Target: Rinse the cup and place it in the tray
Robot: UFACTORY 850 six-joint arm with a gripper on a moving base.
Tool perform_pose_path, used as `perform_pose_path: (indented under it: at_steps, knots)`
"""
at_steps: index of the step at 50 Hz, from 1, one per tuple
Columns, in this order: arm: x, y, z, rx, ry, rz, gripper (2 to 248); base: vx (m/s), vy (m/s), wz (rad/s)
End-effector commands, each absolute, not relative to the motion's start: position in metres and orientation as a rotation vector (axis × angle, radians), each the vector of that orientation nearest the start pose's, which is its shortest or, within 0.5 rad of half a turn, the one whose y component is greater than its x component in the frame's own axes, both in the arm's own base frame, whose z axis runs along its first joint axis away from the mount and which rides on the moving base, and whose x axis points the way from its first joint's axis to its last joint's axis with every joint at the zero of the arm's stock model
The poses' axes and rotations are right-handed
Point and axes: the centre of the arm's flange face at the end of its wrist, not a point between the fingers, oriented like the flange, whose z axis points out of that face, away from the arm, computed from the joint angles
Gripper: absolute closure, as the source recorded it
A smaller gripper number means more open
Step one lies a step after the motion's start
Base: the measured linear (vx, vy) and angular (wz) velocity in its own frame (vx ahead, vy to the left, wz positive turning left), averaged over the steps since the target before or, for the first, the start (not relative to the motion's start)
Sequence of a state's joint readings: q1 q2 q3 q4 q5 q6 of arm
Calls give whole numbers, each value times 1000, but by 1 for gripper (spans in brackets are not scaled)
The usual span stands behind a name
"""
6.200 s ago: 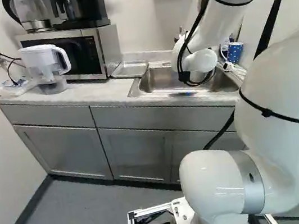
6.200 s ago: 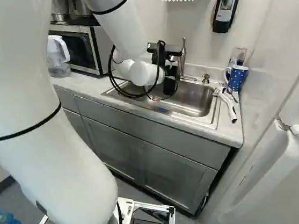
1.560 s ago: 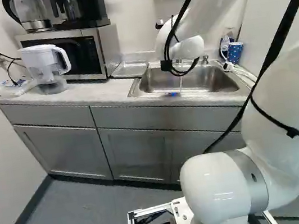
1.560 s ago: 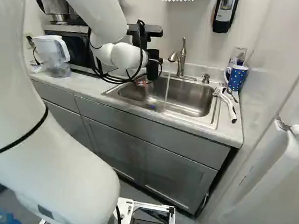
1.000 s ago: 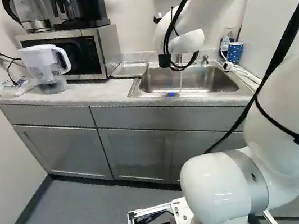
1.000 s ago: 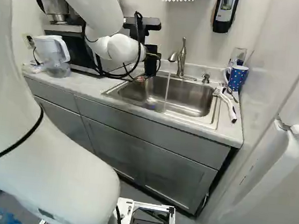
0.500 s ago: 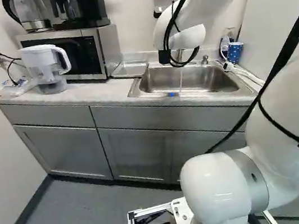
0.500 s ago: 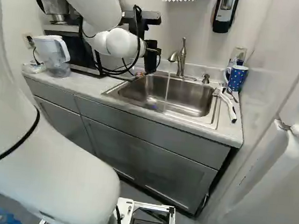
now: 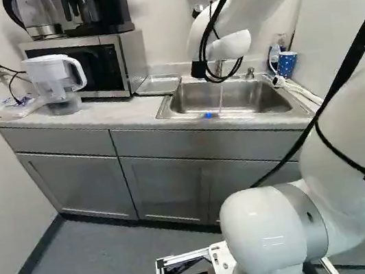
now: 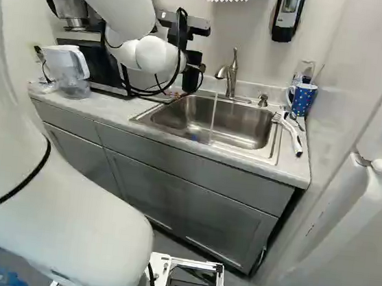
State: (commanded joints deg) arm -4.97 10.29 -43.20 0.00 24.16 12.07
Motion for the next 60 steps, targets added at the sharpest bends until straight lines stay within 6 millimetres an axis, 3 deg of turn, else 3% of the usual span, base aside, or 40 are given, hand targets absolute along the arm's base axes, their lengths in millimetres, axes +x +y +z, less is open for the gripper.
perform_pose_path:
  at_steps: [60]
  knots:
    - [448, -39, 596, -1915, 960, -1602, 125, 0, 0, 0]
